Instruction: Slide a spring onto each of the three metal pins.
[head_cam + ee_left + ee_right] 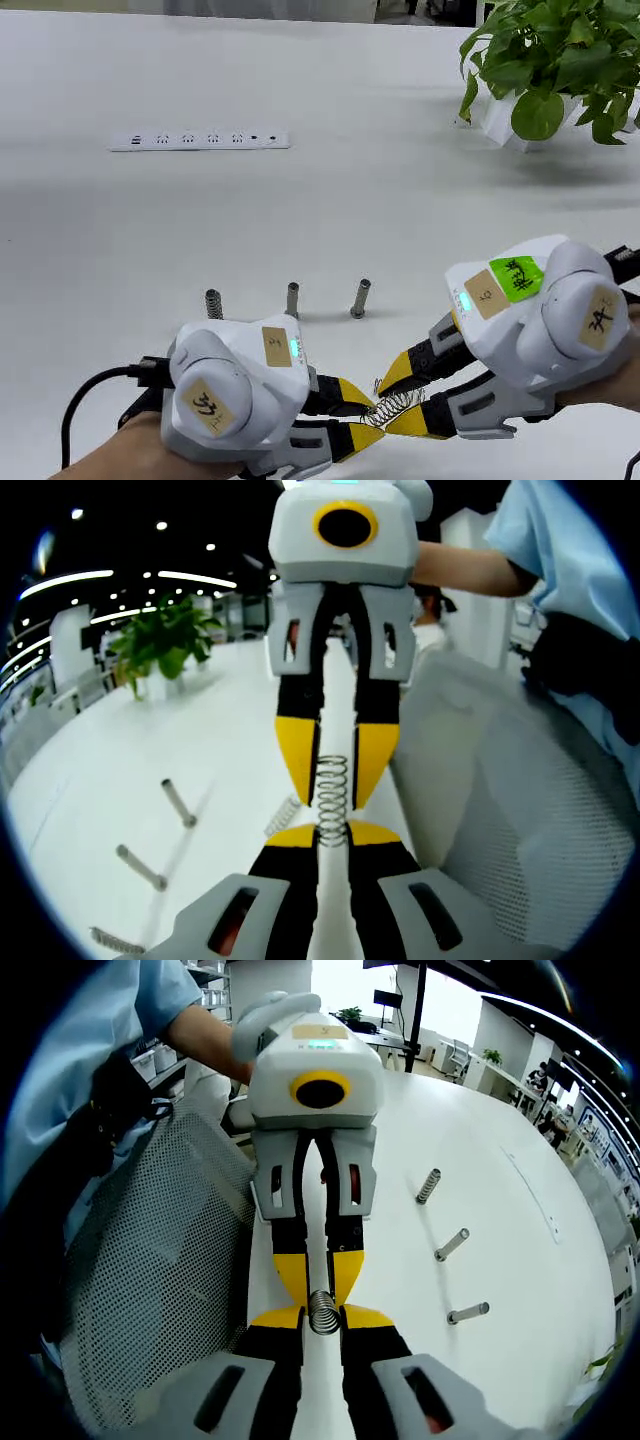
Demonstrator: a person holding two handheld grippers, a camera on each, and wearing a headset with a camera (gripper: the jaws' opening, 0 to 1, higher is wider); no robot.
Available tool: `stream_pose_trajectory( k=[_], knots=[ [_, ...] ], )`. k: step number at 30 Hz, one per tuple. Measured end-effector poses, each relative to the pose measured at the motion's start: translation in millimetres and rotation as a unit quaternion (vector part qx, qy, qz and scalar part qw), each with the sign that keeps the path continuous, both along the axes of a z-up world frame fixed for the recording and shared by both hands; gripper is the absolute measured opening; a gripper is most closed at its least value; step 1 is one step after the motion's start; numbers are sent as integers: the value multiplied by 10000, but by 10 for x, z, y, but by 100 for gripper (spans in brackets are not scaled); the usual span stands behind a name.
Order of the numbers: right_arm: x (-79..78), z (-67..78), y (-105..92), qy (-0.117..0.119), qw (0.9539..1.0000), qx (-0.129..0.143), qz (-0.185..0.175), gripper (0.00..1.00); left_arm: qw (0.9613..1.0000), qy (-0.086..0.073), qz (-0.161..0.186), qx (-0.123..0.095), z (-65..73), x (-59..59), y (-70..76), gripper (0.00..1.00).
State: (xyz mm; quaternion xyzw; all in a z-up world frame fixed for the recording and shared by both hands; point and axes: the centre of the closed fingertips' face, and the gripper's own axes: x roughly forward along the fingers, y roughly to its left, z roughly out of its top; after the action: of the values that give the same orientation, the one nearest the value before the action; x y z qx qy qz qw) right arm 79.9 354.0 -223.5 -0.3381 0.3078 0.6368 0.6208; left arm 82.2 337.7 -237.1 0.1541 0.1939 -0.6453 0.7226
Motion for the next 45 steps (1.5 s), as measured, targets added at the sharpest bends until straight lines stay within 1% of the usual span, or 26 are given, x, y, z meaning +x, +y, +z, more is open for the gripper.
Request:
stream_pose_trajectory(
  k=[6,14,19,25,26,32,36,37,39,40,43,45],
  knots=[
    [-7,2,16,44,10000,-25,77,14,10000,20,-56,-15,14,-16,-24,9],
    [-27,-24,14,96,9998,-100,150,13,10000,16,-83,15,2,-24,-25,9],
    [-33,-34,16,96,9996,-147,204,13,9999,43,-93,30,-10,-30,-21,9],
    [-42,-24,34,115,9995,-139,244,13,9999,59,-106,34,-13,-40,-26,9],
    [-50,-26,33,146,9995,-155,245,13,9999,70,-94,17,-9,-39,-29,9],
    [-53,-27,32,142,9993,-191,292,13,10000,46,-72,-5,7,-32,-31,9],
    [-68,-23,33,203,9991,-204,325,12,9999,81,-60,-13,11,-45,-33,10],
    [-67,-22,33,209,9990,-211,326,12,9999,100,-46,-20,12,-46,-33,10],
    [-68,-21,34,198,9988,-235,374,12,10000,85,-27,-34,15,-40,-33,10],
    [-70,-21,34,205,9987,-248,390,12,9999,110,-22,-42,14,-45,-35,10],
    [-62,-26,32,233,9985,-281,404,12,10000,76,16,-46,10,-37,-33,10],
    [-51,-20,41,228,9985,-278,403,12,9998,129,104,-88,17,-23,-22,11]
  ],
)
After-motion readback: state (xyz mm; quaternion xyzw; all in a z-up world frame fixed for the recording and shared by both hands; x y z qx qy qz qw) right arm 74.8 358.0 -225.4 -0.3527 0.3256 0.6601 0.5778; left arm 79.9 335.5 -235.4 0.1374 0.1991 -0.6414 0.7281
